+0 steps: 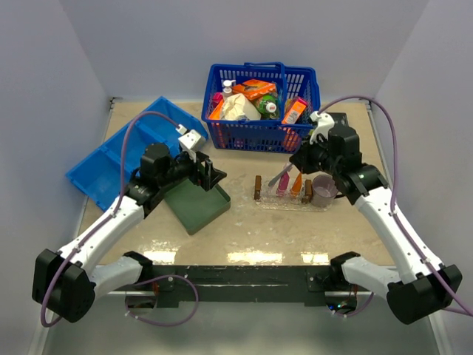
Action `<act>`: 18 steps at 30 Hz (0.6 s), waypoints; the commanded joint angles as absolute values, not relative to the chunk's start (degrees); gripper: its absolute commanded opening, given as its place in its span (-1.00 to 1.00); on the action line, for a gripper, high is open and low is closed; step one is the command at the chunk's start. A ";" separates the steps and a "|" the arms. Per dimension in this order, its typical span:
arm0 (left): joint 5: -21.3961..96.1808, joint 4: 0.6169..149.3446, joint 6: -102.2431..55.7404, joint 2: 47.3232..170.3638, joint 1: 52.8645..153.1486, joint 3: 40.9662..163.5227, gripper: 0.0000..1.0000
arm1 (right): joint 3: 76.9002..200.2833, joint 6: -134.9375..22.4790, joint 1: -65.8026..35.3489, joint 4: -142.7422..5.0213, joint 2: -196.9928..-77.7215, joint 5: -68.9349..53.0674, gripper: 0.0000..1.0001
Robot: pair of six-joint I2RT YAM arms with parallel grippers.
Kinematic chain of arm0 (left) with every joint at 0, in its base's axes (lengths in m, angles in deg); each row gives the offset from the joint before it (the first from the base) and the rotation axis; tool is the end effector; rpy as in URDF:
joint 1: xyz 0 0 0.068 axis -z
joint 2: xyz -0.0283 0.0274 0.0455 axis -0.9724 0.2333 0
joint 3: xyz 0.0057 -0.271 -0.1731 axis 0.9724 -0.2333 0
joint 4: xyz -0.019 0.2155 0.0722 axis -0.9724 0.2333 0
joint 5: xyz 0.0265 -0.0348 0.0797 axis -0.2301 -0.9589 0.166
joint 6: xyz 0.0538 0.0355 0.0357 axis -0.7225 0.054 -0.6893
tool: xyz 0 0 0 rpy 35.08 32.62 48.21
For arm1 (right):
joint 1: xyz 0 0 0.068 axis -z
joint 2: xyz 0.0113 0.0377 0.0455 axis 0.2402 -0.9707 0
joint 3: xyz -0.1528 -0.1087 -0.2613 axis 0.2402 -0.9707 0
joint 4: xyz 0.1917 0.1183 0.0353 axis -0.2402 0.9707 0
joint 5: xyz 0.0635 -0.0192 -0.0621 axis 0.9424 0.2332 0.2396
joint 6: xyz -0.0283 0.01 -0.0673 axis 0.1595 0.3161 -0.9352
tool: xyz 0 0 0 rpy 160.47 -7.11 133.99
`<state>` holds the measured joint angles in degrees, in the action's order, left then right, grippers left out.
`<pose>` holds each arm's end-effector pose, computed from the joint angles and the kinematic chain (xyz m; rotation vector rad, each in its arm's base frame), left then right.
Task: Prepare toiletry sets of a toothbrush and toothpaste on the tray
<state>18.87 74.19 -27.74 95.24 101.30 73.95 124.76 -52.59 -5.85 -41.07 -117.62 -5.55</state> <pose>0.1822 -0.1147 0.3498 0.6190 1.7778 -0.8141 0.1816 0.0765 0.3879 -0.2788 2.0700 0.5036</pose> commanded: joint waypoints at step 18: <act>17.97 72.43 -27.10 96.02 101.12 74.46 0.97 | 120.53 -50.12 -6.58 -48.18 -118.85 -4.68 -1.00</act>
<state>18.82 74.23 -27.74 95.85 101.33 73.95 121.26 -51.27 -6.31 -44.83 -118.93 -5.49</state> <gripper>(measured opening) 0.985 0.063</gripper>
